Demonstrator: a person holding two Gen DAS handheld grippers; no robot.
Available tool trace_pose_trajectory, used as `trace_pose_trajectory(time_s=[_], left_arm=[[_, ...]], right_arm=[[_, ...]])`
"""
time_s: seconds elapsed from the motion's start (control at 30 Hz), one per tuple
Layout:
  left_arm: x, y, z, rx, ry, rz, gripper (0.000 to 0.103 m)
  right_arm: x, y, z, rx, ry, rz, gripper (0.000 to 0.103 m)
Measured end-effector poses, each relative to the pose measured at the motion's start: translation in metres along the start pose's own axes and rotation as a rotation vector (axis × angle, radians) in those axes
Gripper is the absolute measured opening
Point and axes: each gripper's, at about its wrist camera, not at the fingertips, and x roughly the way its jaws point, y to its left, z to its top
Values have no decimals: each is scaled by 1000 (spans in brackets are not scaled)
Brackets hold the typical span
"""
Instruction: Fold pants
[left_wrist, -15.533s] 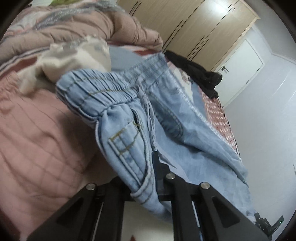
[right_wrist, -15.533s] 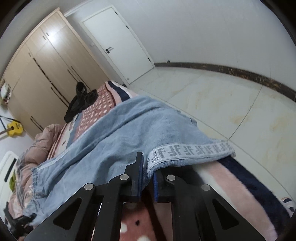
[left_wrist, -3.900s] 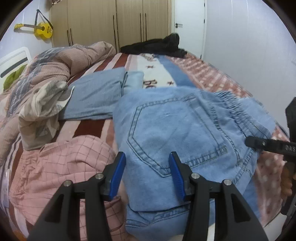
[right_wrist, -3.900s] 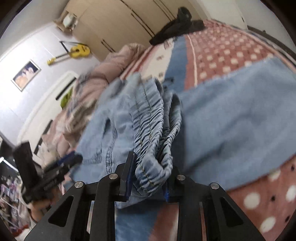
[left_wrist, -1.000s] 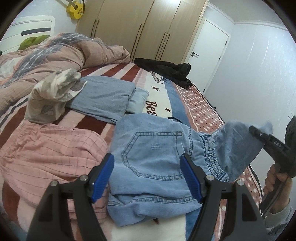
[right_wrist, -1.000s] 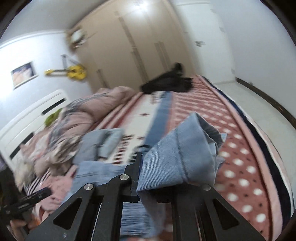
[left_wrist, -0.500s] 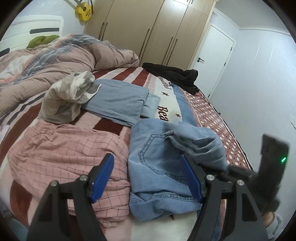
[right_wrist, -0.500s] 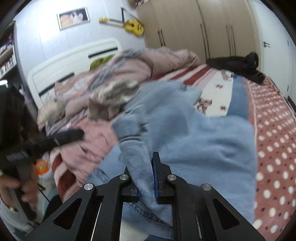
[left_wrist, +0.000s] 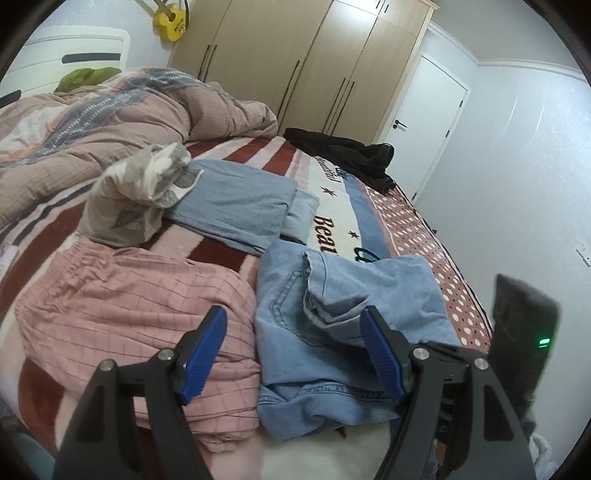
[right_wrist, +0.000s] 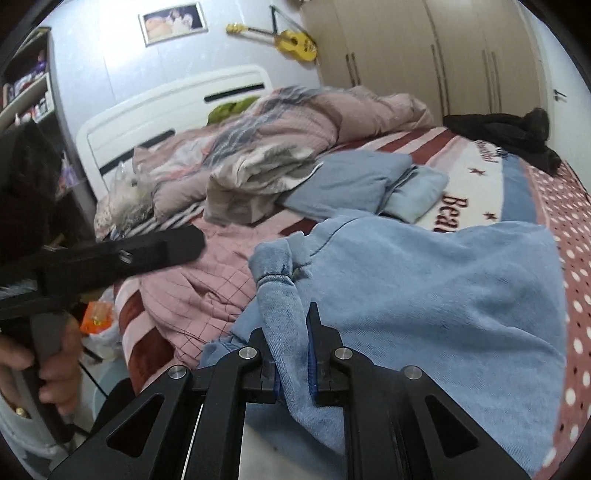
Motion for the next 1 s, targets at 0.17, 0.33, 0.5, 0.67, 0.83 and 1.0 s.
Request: trace_pose_trajectory(time_s=[0.17,0.33,0.5,0.67,0.83,1.0], left_arm=[[-1,7,-3,-1,12,-1,71],[-1,9,-3,-1,16,3,71],[-1,9,-2,0,19,6,71],[0,7,-5,18,31,10,71],[7,-1,-1,31,37,-14,71],[19,-24,11,78,41,-59,71]], right_arm=[[27,-5,-16,54,55,50,6],[19,1,-16,45,12,133,6],[28,17,-12,-30,32,106,6],[37,-5,-20,68,67,137,11],[2,-8,-15,43,67,138,48],[-61,-29,-9,20,-9,97,52]])
